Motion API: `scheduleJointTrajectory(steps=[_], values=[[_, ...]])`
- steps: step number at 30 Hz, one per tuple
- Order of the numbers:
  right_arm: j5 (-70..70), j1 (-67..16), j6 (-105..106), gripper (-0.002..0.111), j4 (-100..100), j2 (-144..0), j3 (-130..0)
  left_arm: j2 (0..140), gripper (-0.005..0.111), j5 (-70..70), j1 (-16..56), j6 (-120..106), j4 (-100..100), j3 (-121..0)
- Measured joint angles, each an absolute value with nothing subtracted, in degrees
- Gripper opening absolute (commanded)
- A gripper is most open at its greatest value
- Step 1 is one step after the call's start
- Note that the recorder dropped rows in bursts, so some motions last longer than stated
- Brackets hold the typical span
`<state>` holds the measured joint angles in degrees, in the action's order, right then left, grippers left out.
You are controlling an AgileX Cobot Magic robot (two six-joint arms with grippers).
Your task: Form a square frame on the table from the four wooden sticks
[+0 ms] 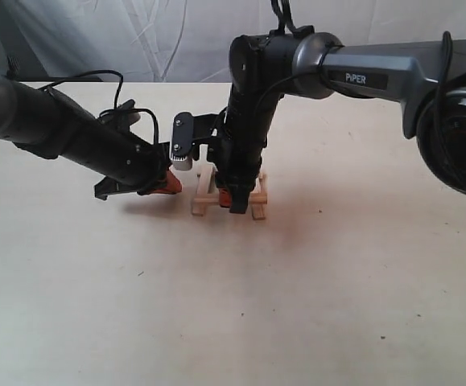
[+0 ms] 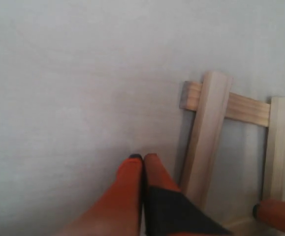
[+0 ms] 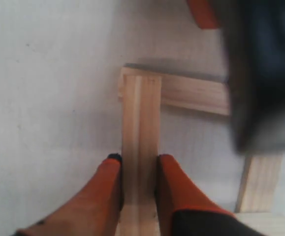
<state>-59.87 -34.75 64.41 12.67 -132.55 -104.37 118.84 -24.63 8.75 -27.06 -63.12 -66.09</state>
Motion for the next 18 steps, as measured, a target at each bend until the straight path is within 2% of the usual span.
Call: scheduleJointTrajectory(steps=[15, 16, 18], values=[[-56.27, -34.75, 58.51, 0.000, 13.60, -133.63, -104.37, 119.24, 0.000, -24.99, 9.50, -27.06, -64.26, -66.09], [-56.27, -34.75, 58.39, 0.002, 13.60, -133.63, -104.37, 119.24, 0.000, -24.99, 9.50, -27.06, -64.26, -66.09], [-56.18, -34.75, 57.81, 0.016, 13.60, -133.63, -104.37, 119.24, 0.000, -24.99, 9.50, -27.06, -64.26, -66.09]])
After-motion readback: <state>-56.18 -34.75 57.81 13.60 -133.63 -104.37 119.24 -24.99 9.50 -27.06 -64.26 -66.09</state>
